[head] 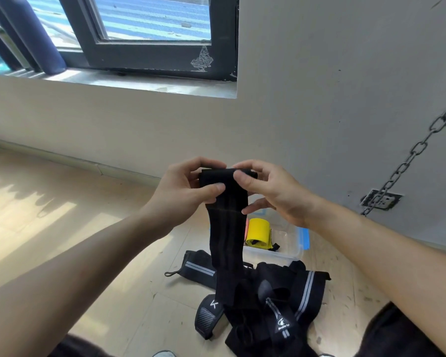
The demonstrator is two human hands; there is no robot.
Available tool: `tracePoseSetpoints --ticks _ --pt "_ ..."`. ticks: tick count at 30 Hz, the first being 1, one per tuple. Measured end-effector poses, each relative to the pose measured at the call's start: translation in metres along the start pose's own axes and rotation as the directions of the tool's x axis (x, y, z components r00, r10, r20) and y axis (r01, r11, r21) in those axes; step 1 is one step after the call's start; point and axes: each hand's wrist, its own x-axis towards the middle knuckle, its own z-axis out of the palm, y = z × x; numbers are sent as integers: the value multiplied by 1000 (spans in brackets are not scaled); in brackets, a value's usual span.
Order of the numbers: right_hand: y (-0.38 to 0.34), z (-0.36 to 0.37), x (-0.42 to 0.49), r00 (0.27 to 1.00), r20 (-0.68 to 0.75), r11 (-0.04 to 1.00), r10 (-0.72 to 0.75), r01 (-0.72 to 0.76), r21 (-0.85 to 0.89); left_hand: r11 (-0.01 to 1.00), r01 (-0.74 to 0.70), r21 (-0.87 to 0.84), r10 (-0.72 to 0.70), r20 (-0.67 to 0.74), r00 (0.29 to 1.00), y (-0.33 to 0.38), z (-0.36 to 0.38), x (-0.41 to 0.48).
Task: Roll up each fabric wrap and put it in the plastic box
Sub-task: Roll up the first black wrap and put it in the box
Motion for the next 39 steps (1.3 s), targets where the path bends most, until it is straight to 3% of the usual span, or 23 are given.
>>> tracePoseSetpoints --ticks 5,11,15,21,29,34,39 --pt "1 1 2 998 -29 999 -52 51 -9 999 -55 -3 55 -11 998 1 -1 1" --pt "0 -2 -1 992 -58 994 -109 109 4 994 109 -22 -107 71 992 3 0 0" --pt "1 -2 -2 991 -37 992 -130 130 0 990 141 14 -142 68 988 4 -1 1" --pt "-1 -1 -2 991 -24 991 -135 135 14 994 70 85 -75 57 996 3 -2 2" --pt "-4 0 -1 1000 16 999 -8 7 41 998 -58 33 58 -1 998 4 -1 -1" --pt "-6 0 -3 998 19 997 -52 51 54 991 -127 39 128 -18 992 2 -1 0" --pt "-4 -1 -4 995 -13 992 -99 100 80 998 -63 -3 63 20 998 3 -1 0"
